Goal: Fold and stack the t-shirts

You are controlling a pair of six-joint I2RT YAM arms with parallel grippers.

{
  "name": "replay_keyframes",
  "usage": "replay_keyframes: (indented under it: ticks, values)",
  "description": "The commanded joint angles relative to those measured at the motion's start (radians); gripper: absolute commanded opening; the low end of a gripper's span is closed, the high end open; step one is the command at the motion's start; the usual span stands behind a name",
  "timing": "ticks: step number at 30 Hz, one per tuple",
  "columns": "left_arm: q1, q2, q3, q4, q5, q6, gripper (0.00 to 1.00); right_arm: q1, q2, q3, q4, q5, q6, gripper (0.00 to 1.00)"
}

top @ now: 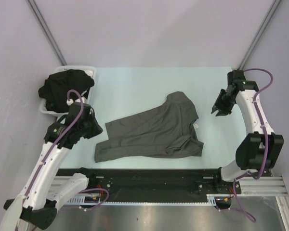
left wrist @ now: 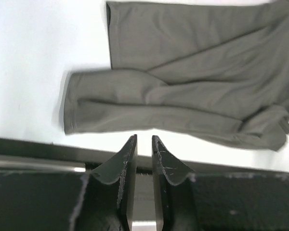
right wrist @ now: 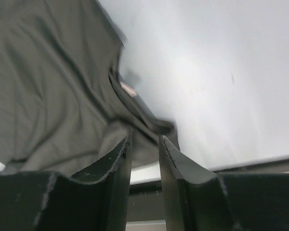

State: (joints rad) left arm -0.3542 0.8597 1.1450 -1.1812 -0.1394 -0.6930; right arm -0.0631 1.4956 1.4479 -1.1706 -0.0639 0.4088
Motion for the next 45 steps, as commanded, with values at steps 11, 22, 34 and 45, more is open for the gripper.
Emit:
replay_keyframes:
  ticks: [11, 22, 34, 45]
  values:
    - [0.001, 0.177, -0.116, 0.439, -0.172, 0.105, 0.41, 0.049, 0.264, 0.054, 0.532, -0.093, 0.004, 0.42]
    - [-0.002, 0.355, -0.048, 0.52, -0.112, 0.112, 0.45, 0.06, 0.393, 0.088, 0.635, -0.142, -0.011, 0.43]
    - [-0.002, 0.409, 0.038, 0.503, -0.104, 0.145, 0.47, 0.06, 0.491, 0.083, 0.666, -0.186, -0.016, 0.43]
    - [0.0, 0.407, 0.056, 0.492, -0.103, 0.15, 0.47, 0.091, 0.54, 0.077, 0.681, -0.201, -0.018, 0.44]
